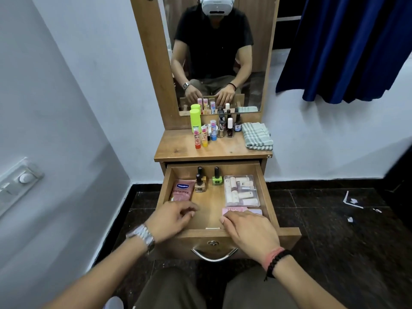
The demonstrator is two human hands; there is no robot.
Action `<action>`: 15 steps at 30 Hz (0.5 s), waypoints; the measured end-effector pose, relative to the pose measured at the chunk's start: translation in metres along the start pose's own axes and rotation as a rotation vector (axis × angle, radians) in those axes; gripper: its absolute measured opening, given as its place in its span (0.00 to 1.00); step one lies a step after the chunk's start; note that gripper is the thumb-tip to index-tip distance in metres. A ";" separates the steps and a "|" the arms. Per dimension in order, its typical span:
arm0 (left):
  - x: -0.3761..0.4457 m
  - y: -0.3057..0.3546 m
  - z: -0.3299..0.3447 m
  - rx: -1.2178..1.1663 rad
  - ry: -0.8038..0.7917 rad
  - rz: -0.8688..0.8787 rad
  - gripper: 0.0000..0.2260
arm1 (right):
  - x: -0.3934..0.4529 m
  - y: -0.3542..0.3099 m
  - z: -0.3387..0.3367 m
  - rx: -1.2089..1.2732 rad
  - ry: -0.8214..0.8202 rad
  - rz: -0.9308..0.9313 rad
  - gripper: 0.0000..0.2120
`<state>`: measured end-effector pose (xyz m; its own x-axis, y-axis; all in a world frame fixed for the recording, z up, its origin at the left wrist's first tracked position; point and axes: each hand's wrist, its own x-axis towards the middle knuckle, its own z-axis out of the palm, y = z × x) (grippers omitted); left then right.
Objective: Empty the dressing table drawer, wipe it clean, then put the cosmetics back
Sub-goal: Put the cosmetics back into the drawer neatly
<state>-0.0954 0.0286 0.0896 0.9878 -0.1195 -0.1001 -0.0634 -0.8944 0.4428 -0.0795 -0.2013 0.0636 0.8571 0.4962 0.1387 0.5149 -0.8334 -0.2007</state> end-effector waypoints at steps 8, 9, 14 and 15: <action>0.160 0.032 -0.109 0.153 0.444 0.124 0.13 | 0.002 0.003 0.003 0.070 0.005 0.001 0.32; 0.181 0.034 -0.118 0.225 0.448 0.129 0.15 | 0.003 0.003 0.003 0.080 0.001 0.001 0.32; 0.252 0.021 -0.138 0.525 0.279 0.116 0.27 | 0.005 0.003 0.006 0.114 0.028 0.012 0.31; 0.259 0.017 -0.138 0.564 0.263 0.121 0.27 | 0.004 0.003 0.006 0.132 0.036 0.015 0.31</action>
<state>0.1791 0.0419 0.1946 0.9664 -0.1881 0.1753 -0.1711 -0.9793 -0.1078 -0.0739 -0.2006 0.0582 0.8646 0.4731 0.1693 0.5021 -0.8001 -0.3283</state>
